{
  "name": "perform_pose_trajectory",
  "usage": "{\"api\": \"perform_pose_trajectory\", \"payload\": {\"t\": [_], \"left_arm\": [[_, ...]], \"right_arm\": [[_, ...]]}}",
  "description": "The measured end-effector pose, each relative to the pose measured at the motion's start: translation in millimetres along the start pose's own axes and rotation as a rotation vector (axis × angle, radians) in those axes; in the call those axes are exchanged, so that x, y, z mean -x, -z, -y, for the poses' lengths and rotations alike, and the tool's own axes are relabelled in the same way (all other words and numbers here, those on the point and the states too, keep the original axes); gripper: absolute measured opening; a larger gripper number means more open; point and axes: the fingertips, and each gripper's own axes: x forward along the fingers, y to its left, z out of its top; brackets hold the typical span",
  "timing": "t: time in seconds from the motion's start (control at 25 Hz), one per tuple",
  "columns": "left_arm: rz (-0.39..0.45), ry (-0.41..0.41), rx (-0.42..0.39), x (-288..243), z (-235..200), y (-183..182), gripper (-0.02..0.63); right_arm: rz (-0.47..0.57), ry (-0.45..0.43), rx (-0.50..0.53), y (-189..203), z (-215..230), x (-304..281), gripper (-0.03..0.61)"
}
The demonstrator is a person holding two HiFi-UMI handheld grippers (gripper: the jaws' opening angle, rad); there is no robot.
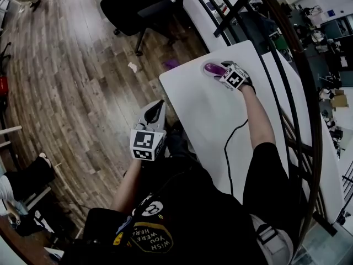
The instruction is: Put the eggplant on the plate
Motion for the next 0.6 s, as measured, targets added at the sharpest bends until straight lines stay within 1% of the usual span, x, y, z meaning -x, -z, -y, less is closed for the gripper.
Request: {"api": "perform_pose_trajectory", "payload": {"t": [0.04, 0.12, 0.2, 0.24, 0.32, 0.4, 0.44, 0.48, 0.52, 0.6], "left_arm": [[0.01, 0.014, 0.011, -0.1, 0.0, -4.9, 0.006], [0.021, 0.035, 0.012, 1.4, -2.3, -16.6, 0.006], [0.025, 0.058, 0.0, 3.3, -4.6, -29.4, 0.006], [0.027, 0.071, -0.008, 4.8, -3.0, -36.1, 0.006], [0.036, 0.102, -0.038, 8.9, 7.1, -49.7, 0.006], [0.051, 0.133, -0.086, 10.2, 19.6, -62.2, 0.006], [0.062, 0.148, -0.109, 9.0, 25.6, -67.4, 0.006], [0.074, 0.163, -0.126, 6.7, 31.9, -72.6, 0.006], [0.089, 0.179, -0.138, 3.8, 38.8, -78.6, 0.006], [0.119, 0.21, -0.153, -0.7, 55.1, -92.5, 0.006]], "right_arm": [[0.043, 0.023, -0.065, 0.4, -3.8, 12.2, 0.334], [0.169, 0.093, -0.211, -0.2, -22.9, 45.5, 0.337], [0.318, 0.153, -0.363, -2.1, -60.6, 86.0, 0.334], [0.39, 0.175, -0.44, -2.4, -84.9, 109.7, 0.322], [0.546, 0.241, -0.614, -4.0, -133.8, 167.4, 0.273], [0.708, 0.367, -0.819, -9.9, -170.7, 233.5, 0.256], [0.775, 0.439, -0.913, -12.1, -184.4, 263.5, 0.191], [0.827, 0.505, -0.984, -13.7, -195.2, 288.7, 0.141], [0.866, 0.563, -1.03, -15.0, -203.2, 308.7, 0.112], [0.918, 0.664, -1.06, -16.9, -210.0, 336.7, 0.024]]}}
